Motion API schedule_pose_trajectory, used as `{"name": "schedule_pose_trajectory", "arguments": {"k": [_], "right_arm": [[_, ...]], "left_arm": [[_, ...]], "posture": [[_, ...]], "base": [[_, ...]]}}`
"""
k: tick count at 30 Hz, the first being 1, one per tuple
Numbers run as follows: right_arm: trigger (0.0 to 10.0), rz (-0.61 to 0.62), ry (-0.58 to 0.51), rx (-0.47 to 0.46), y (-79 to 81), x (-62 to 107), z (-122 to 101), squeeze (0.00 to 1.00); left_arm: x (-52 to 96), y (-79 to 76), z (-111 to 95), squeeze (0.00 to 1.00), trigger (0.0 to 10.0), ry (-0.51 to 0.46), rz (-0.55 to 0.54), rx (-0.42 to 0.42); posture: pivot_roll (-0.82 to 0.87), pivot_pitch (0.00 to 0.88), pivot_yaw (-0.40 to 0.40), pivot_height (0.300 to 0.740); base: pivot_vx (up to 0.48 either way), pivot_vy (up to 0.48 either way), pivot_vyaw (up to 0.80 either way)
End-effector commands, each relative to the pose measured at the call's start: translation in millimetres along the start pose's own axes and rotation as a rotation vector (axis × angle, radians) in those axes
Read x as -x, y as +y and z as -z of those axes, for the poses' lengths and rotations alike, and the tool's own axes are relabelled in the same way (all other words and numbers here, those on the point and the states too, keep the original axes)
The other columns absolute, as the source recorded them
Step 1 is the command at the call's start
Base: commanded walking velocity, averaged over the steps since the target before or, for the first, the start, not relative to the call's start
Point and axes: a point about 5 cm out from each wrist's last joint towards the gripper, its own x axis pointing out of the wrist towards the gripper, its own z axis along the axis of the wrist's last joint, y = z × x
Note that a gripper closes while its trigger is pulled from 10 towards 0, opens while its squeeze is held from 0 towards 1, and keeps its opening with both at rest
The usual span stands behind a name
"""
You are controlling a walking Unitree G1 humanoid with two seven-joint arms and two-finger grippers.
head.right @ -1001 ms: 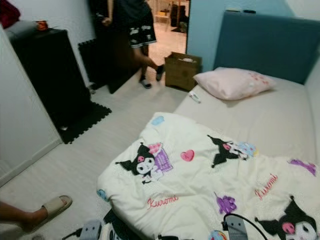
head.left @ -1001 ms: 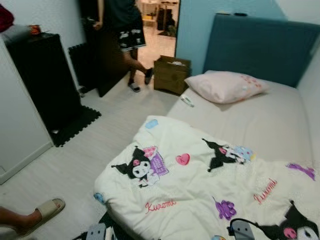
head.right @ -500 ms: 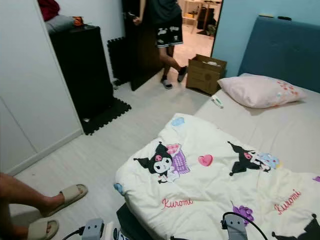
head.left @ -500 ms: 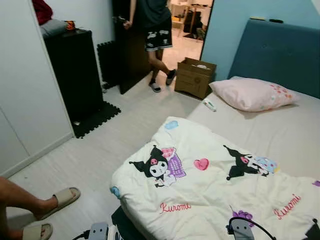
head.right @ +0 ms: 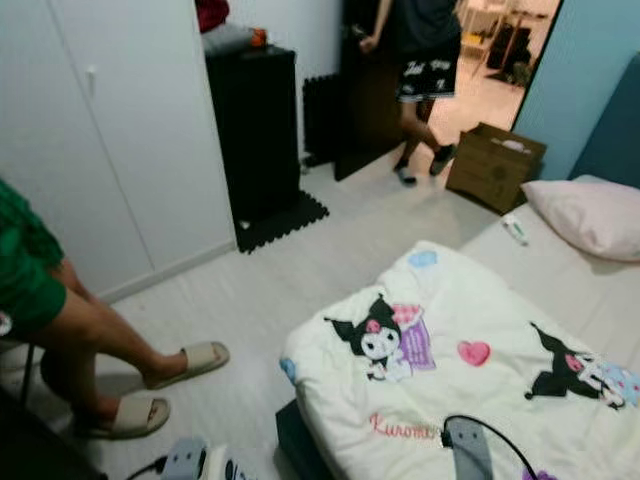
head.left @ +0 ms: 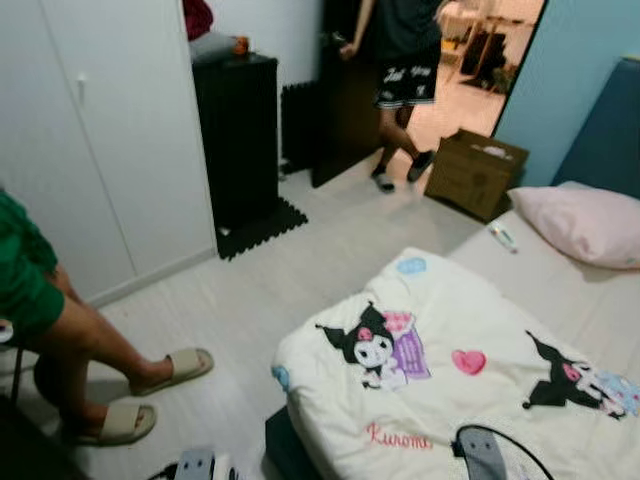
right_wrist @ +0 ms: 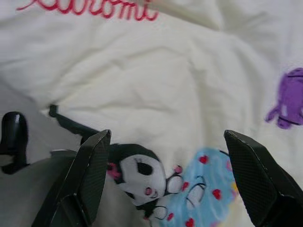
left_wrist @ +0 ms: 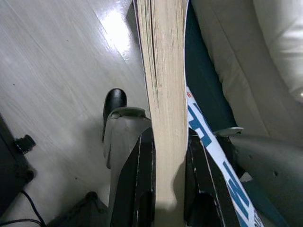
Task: Clean up the room
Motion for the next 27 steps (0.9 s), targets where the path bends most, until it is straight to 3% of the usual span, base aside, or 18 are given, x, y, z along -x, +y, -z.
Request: {"name": "schedule_pose_trajectory", "arguments": {"k": [1, 22, 27], "right_arm": [[10.0, 0.008, 0.026, 0.007, -3.4, 0.8, 7.7, 0.00], [10.0, -0.002, 0.019, 0.039, -0.9, 0.5, 5.1, 0.00], [10.0, 0.009, 0.015, 0.030, 0.0, 0.1, 2.4, 0.00]], "left_arm": [[3.7, 9.8, 13.0, 0.00, 10.0, 0.059, -0.031, -0.017], [4.3, 14.6, 10.0, 0.00, 10.0, 0.051, -0.038, -0.021], [3.4, 11.9, 8.5, 0.00, 10.0, 0.041, -0.034, -0.001]], "posture": [[-0.05, 0.000, -0.070, 0.740], [-0.03, 0.000, -0.076, 0.740], [-0.04, 0.000, -0.073, 0.740]], "base": [[0.000, 0.000, 0.48], [0.000, 0.000, 0.75], [0.000, 0.000, 0.00]]}}
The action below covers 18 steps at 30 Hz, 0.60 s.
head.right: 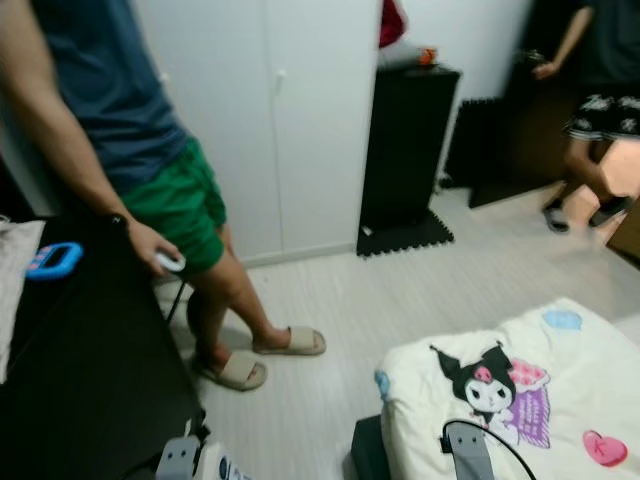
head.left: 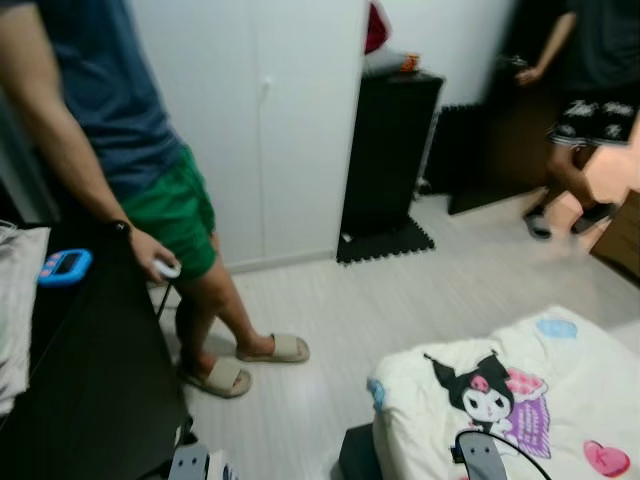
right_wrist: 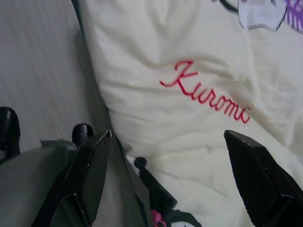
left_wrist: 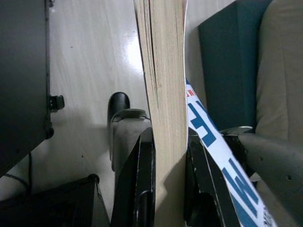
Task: Clean up the room
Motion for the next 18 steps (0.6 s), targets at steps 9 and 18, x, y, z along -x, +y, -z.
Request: {"name": "schedule_pose_trajectory", "arguments": {"k": [9, 18], "right_arm": [[10.0, 0.009, 0.013, -0.012, 1.7, 0.1, 3, 0.00], [10.0, -0.034, 0.013, 0.006, 18.2, 0.1, 5, 0.00]], "left_arm": [[1.8, 4.3, 8, 0.00, 10.0, 0.041, -0.012, -0.004], [0.5, 14.2, -11, 0.00, 10.0, -0.002, -0.039, -0.011]], "posture": [[-0.05, 0.000, -0.051, 0.740], [-0.04, 0.000, -0.019, 0.740]], "base": [[0.000, 0.000, 0.00], [0.000, 0.000, 0.00]]}}
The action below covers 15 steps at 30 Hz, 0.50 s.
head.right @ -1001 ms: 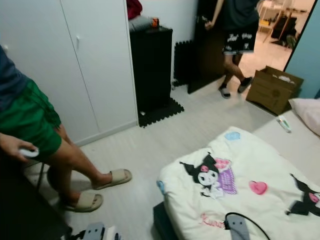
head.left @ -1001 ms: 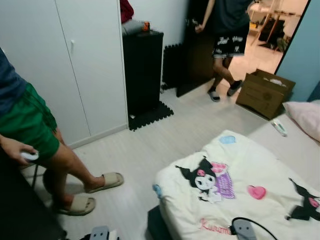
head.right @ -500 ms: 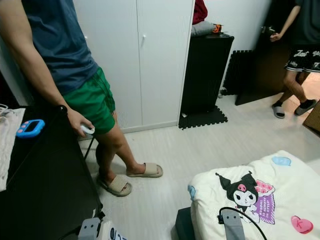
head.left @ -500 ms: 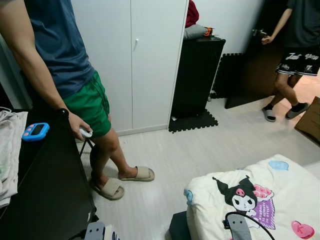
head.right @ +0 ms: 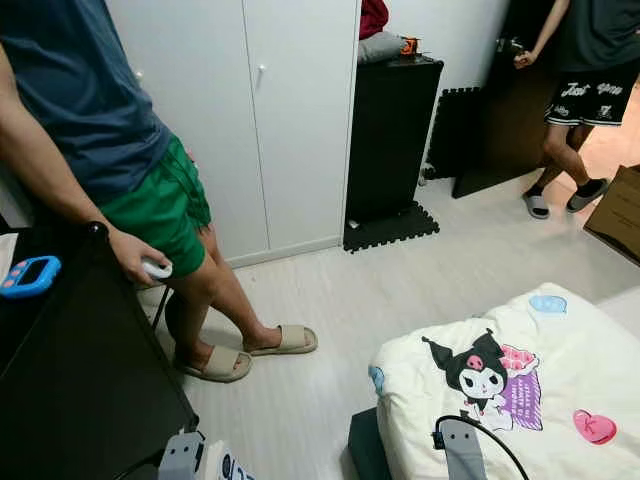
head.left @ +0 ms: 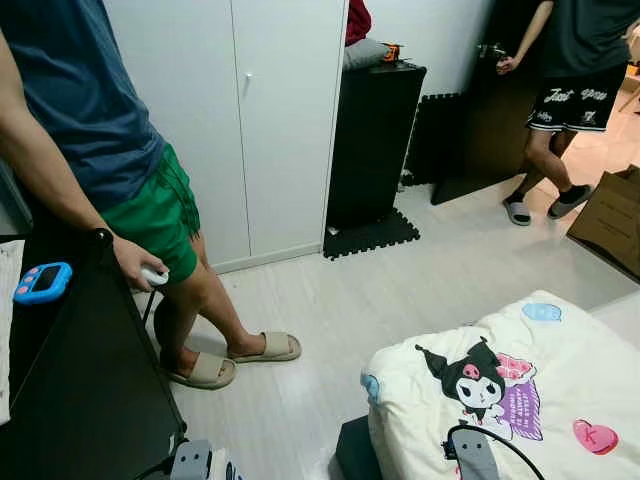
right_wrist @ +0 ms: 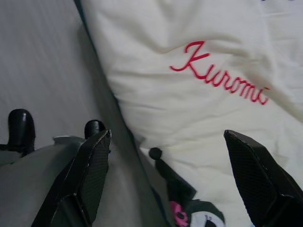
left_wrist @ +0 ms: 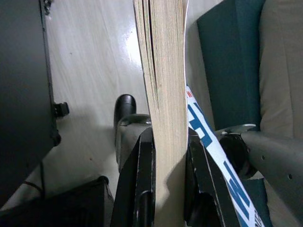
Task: Clean up the room
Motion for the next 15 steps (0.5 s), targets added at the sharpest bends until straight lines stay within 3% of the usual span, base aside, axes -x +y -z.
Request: {"name": "schedule_pose_trajectory", "arguments": {"k": [1, 8, 11, 15], "right_arm": [[10.0, -0.025, 0.010, 0.021, 8.5, 0.2, 4, 0.00], [10.0, -0.082, 0.020, 0.055, 29.7, 0.8, 7, 0.00], [10.0, -0.100, 0.013, 0.074, 35.7, 1.2, 6, 0.00], [10.0, -0.117, 0.011, 0.086, 39.8, 1.7, 8, 0.00]], "left_arm": [[2.4, 15.2, -3, 0.00, 10.0, 0.006, -0.043, -0.006], [1.4, 18.9, -17, 0.00, 10.0, -0.035, -0.052, 0.005], [2.1, 21.0, -15, 0.00, 10.0, -0.019, -0.049, -0.030], [3.6, 27.9, -17, 0.00, 10.0, -0.024, -0.077, -0.002]], "posture": [[-0.03, 0.000, -0.018, 0.740], [-0.04, 0.000, 0.017, 0.740], [-0.06, 0.000, 0.023, 0.740], [-0.05, 0.000, 0.013, 0.740]], "base": [[0.000, 0.000, 0.00], [0.000, 0.000, 0.00], [0.000, 0.000, 0.00], [0.000, 0.000, 0.00]]}}
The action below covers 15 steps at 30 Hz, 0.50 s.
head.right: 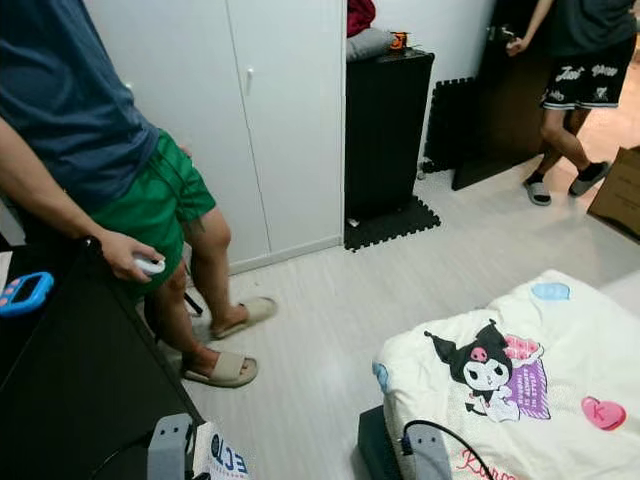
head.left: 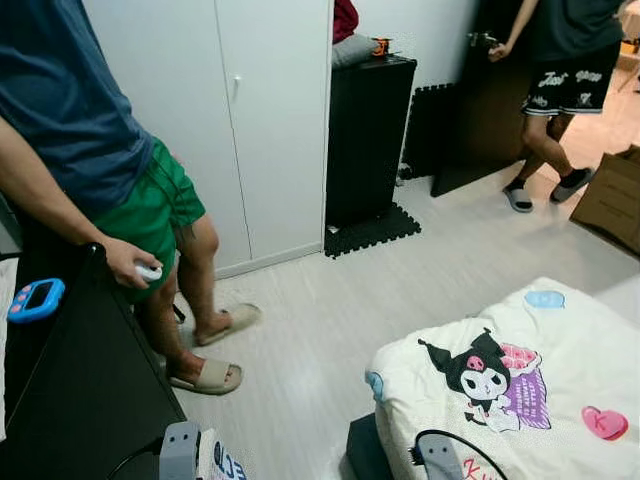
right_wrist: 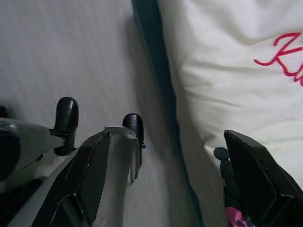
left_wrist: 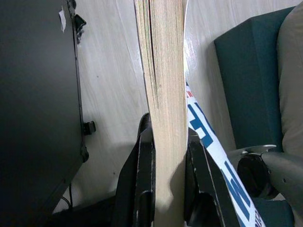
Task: Clean up the room
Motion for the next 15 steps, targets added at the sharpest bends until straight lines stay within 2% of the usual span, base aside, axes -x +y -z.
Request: {"name": "schedule_pose_trajectory", "arguments": {"k": [1, 6, 15], "right_arm": [[10.0, -0.010, 0.010, 0.026, 1.5, 0.4, 4.8, 0.00], [10.0, -0.013, 0.036, 0.052, -0.3, 1.1, 11.5, 0.00], [10.0, -0.022, 0.025, 0.100, 0.2, 0.7, 7.4, 0.00]], "left_arm": [[3.2, 16.0, 1.3, 0.00, 10.0, 0.015, -0.051, 0.018], [4.0, 19.0, 1.0, 0.00, 10.0, -0.005, -0.064, 0.069], [4.8, 18.0, 6.3, 0.00, 10.0, 0.001, -0.054, 0.079]], "posture": [[-0.03, 0.000, 0.007, 0.740], [0.00, 0.000, -0.012, 0.740], [0.00, 0.000, 0.001, 0.740]], "base": [[0.000, 0.000, 0.00], [0.000, 0.000, 0.00], [0.000, 0.000, 0.00]]}}
